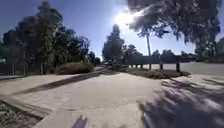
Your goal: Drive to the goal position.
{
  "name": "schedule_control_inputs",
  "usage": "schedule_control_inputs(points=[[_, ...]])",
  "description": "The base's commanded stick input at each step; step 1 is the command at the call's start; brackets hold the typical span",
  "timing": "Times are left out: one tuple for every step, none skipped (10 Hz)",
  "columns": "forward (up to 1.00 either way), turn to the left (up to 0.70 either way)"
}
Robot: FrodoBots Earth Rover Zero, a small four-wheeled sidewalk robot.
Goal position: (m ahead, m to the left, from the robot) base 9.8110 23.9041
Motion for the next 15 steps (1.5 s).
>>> schedule_control_inputs(points=[[1.0, 0.0], [1.0, 0.0], [1.0, 0.4], [1.0, 0.4], [1.0, 0.4], [1.0, 0.4], [1.0, 0.4], [1.0, 0.4], [1.0, 0.4], [1.0, 0.4], [1.0, 0.4], [1.0, 0.4], [1.0, 0.4], [1.0, 0.4], [1.0, 0.4]])
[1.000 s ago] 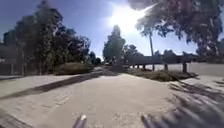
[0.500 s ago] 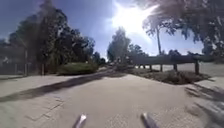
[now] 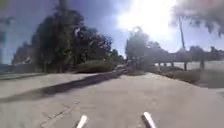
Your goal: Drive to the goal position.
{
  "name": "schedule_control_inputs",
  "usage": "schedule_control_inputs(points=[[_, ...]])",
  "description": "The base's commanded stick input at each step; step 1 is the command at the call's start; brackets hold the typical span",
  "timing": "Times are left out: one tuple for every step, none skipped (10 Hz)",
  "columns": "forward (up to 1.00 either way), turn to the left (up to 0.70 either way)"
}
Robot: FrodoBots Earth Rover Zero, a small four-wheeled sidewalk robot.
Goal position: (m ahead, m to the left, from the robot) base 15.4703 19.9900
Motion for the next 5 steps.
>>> schedule_control_inputs(points=[[1.0, 0.4], [1.0, 0.4], [1.0, 0.4], [1.0, 0.4], [1.0, 0.4]])
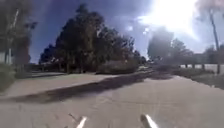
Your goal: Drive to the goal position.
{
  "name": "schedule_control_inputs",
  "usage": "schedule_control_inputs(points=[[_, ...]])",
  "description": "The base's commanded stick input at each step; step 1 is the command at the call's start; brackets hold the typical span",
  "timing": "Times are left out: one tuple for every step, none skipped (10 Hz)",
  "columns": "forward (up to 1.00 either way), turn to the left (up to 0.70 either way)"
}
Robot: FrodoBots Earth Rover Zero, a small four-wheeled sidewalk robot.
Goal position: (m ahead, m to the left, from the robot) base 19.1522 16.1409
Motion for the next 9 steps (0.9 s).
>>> schedule_control_inputs(points=[[1.0, 0.4], [1.0, 0.2], [1.0, 0.13], [1.0, 0.05], [1.0, 0.0], [1.0, 0.0], [1.0, 0.0], [1.0, 0.0], [1.0, 0.0]])
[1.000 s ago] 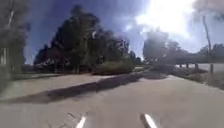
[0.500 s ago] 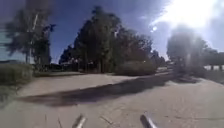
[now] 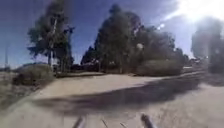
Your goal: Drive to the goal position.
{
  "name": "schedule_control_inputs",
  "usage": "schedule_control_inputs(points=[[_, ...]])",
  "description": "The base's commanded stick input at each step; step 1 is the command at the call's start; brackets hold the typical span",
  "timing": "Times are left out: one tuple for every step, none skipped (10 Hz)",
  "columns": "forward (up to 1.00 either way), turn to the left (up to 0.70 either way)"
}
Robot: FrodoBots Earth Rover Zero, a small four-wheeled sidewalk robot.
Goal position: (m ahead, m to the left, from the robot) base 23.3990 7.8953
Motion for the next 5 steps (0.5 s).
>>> schedule_control_inputs(points=[[1.0, 0.0], [1.0, 0.0], [1.0, 0.0], [1.0, 0.0], [1.0, 0.0]])
